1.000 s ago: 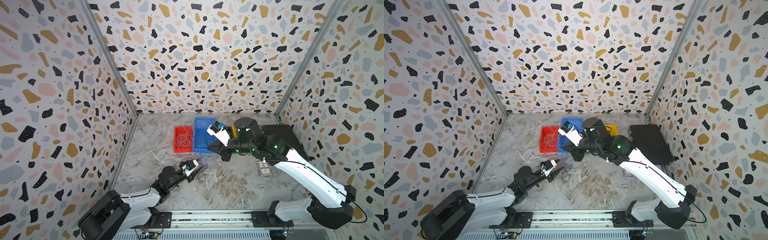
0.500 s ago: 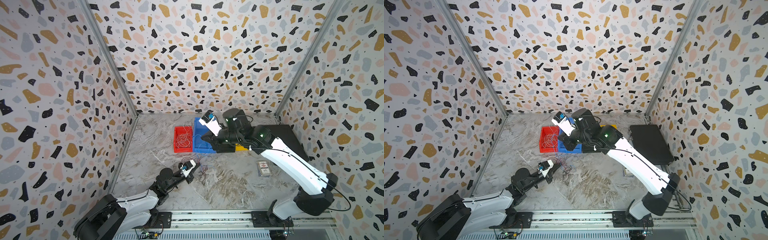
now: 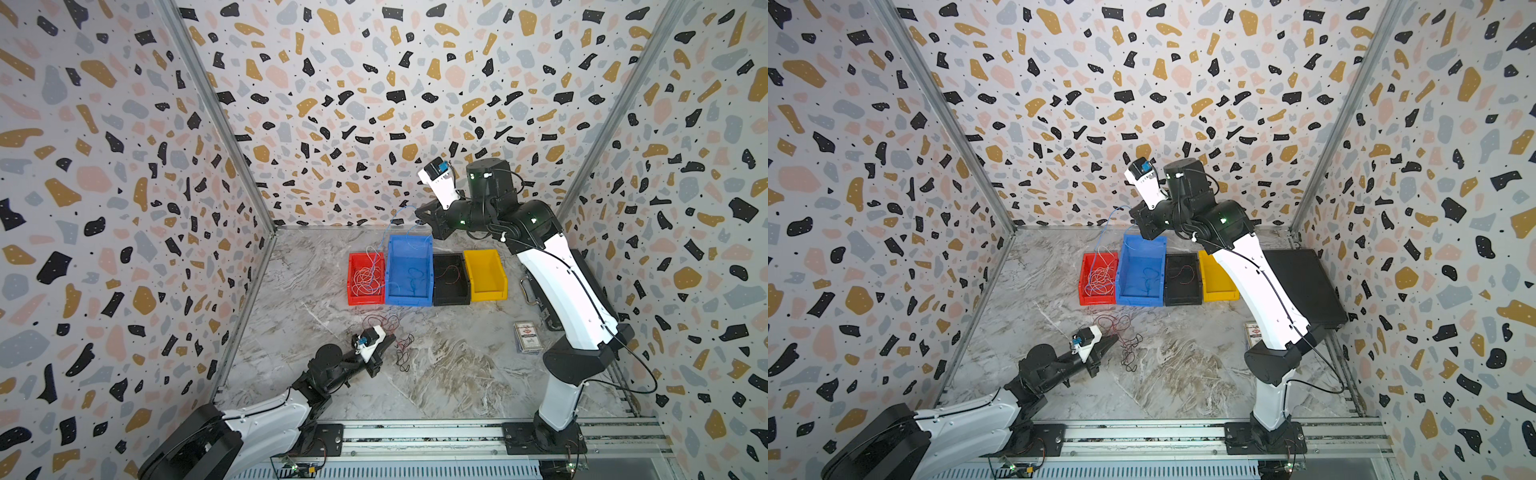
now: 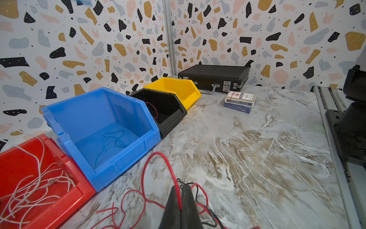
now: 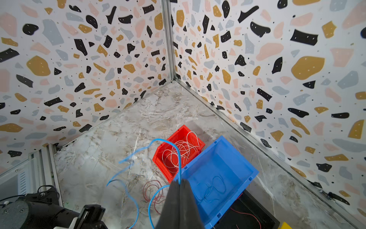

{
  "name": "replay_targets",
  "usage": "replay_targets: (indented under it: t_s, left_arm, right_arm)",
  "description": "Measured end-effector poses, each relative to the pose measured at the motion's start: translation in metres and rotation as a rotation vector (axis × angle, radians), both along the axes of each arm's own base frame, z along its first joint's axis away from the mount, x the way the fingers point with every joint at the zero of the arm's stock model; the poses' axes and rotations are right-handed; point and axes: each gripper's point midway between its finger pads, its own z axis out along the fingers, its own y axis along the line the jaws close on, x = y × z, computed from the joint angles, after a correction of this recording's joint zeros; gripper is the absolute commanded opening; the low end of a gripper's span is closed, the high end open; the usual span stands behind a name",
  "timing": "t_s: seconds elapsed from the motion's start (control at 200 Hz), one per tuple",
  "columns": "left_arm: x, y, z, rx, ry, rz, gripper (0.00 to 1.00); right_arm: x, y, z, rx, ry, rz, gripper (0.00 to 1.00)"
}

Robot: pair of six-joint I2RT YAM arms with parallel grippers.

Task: Untangle and sort cables by color
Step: Untie the cable, then place the cable in the bin.

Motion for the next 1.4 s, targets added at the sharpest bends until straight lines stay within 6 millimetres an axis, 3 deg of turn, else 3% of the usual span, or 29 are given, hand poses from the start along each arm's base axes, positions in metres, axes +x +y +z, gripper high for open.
replay_targets:
  t_s: [0.175,0.365,0.496,0.711,0.881,0.991,1.011,1.071,1.126,1.131,1.141,1.146,1.156,1.296,1.397]
  left_arm:
    - [0.0,0.0,-0.007,0.012,0.022,-0.003,0.0]
    - [-0.002,0.001,-0.011,0.021,0.037,-0.001,0.0]
    - [-0.003,0.002,-0.004,0.007,0.02,0.001,0.0]
    - [-0.005,0.006,0.005,-0.014,-0.008,0.009,0.0]
    - [-0.005,0.006,0.003,-0.008,0.0,0.009,0.0]
    - [-0.005,0.006,0.0,-0.002,0.007,0.009,0.0]
    - [-0.005,0.006,-0.001,-0.001,0.009,0.009,0.0]
    - [-0.005,0.006,-0.001,0.001,0.011,0.009,0.0]
    - [-0.005,0.006,-0.002,0.001,0.012,0.009,0.0]
    - [-0.005,0.006,-0.002,0.001,0.012,0.009,0.0]
    - [-0.005,0.006,-0.002,0.001,0.013,0.009,0.0]
    - [-0.005,0.006,-0.002,0.001,0.013,0.009,0.0]
    - [-0.005,0.006,-0.002,0.001,0.014,0.009,0.0]
    - [-0.002,0.004,0.0,-0.008,0.039,0.016,0.0]
    - [0.004,0.004,0.008,-0.037,0.064,0.043,0.0]
  right_arm:
    - [0.032,0.002,-0.023,-0.016,0.046,-0.024,0.0]
    - [0.065,-0.001,-0.067,-0.067,0.121,-0.048,0.0]
    - [0.073,0.006,-0.09,-0.097,0.152,-0.033,0.0]
    - [0.08,0.012,-0.111,-0.121,0.178,-0.02,0.0]
    - [0.09,0.006,-0.126,-0.137,0.203,-0.036,0.0]
    - [0.102,0.0,-0.151,-0.164,0.244,-0.06,0.0]
    - [0.105,-0.001,-0.157,-0.17,0.254,-0.064,0.04]
    - [0.111,-0.002,-0.177,-0.189,0.29,-0.073,0.38]
    - [0.116,-0.002,-0.201,-0.214,0.331,-0.078,0.55]
    - [0.116,-0.002,-0.202,-0.215,0.333,-0.079,0.61]
    - [0.117,-0.003,-0.207,-0.22,0.341,-0.08,0.85]
    - [0.117,-0.003,-0.208,-0.222,0.344,-0.081,0.92]
    - [0.118,-0.004,-0.213,-0.227,0.353,-0.083,0.98]
    - [0.113,-0.012,-0.267,-0.305,0.457,-0.098,1.0]
    - [0.1,-0.019,-0.285,-0.328,0.489,-0.097,1.0]
